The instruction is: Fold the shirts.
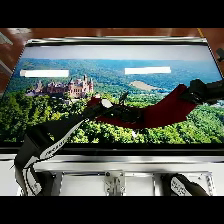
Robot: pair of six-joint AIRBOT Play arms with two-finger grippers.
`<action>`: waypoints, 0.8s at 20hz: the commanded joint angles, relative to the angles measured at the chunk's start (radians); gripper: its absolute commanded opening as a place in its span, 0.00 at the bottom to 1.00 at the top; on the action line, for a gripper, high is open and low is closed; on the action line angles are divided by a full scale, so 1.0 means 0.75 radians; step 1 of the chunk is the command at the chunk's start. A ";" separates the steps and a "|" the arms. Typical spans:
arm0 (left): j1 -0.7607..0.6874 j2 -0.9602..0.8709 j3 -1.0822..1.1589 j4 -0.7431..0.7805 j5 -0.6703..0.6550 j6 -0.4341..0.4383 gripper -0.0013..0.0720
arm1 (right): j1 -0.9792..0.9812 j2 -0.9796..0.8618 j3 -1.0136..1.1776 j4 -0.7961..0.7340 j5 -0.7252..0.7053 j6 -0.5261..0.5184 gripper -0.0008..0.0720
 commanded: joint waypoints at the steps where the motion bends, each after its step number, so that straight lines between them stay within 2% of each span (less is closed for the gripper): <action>1: -0.025 -0.035 0.002 -0.133 0.055 0.048 0.07 | 0.001 0.011 0.001 0.058 -0.009 0.055 0.10; 3: 0.056 0.007 0.001 -0.101 0.042 0.067 0.07 | 0.023 0.011 0.001 0.108 -0.033 0.062 0.10; 5: 0.176 0.097 0.001 0.041 0.037 0.043 0.06 | 0.126 0.006 0.001 0.094 -0.107 0.066 0.10; 8: 0.435 0.323 0.001 0.408 -0.032 -0.075 0.06 | 0.380 -0.052 0.001 0.083 -0.311 0.078 0.10; 12: 0.816 0.694 0.001 0.877 -0.204 -0.229 0.06 | 0.740 -0.247 0.001 0.085 -0.590 0.085 0.10; 16: 1.138 1.042 0.001 1.011 -0.339 -0.238 0.07 | 1.011 -0.550 0.002 0.130 -0.836 0.106 0.10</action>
